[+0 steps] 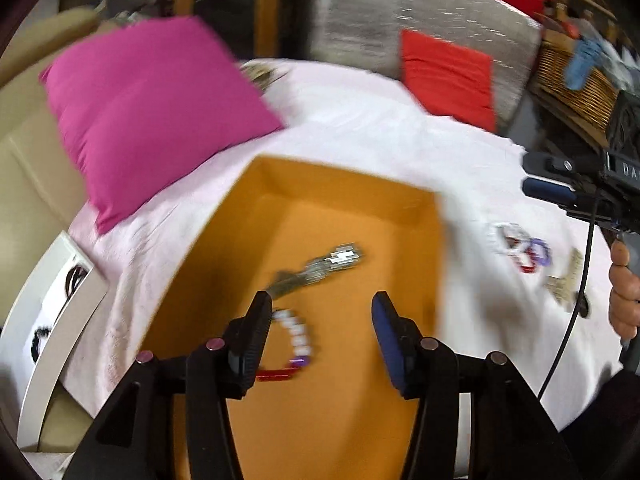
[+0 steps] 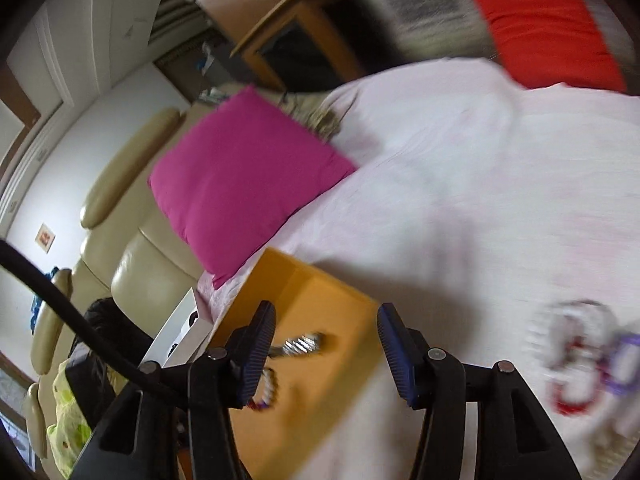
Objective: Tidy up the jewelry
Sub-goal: 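Grasp the beige claw clip with the left tool while the right tool grasps the black ring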
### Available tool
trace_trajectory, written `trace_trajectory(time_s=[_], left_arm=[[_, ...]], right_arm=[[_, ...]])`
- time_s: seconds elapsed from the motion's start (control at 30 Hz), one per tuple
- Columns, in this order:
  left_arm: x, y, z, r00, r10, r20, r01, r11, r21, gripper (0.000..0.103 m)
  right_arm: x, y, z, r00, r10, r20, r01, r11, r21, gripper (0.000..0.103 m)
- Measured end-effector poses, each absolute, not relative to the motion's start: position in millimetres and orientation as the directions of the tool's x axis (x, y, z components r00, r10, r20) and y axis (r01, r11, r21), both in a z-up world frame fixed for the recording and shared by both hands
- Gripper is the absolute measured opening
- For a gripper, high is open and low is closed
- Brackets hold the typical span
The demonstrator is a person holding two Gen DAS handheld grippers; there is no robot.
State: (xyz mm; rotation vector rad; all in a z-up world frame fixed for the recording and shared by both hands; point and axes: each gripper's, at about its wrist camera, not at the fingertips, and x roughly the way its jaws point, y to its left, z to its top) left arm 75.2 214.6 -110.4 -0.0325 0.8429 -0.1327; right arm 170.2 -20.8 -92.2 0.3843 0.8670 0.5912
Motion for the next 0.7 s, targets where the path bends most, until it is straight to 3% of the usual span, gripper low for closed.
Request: trace_trajectory(time_s=[0.3,0.7], left_arm=[[57,90,-86,0.629,-0.29,-0.721,0.33,0.94,-0.09,0.063],[57,-32,-126,0.513,-0.422,-0.747,0.52,0.846,-0.121,0.067]], right_arm=[[85,-203,-71,0.635,0.479,-0.606,-0.139,0.842,0.521,0.057],[52,-300,-143,0.593,0.453,-0.666,0.049,0.805,0.591,0.057]])
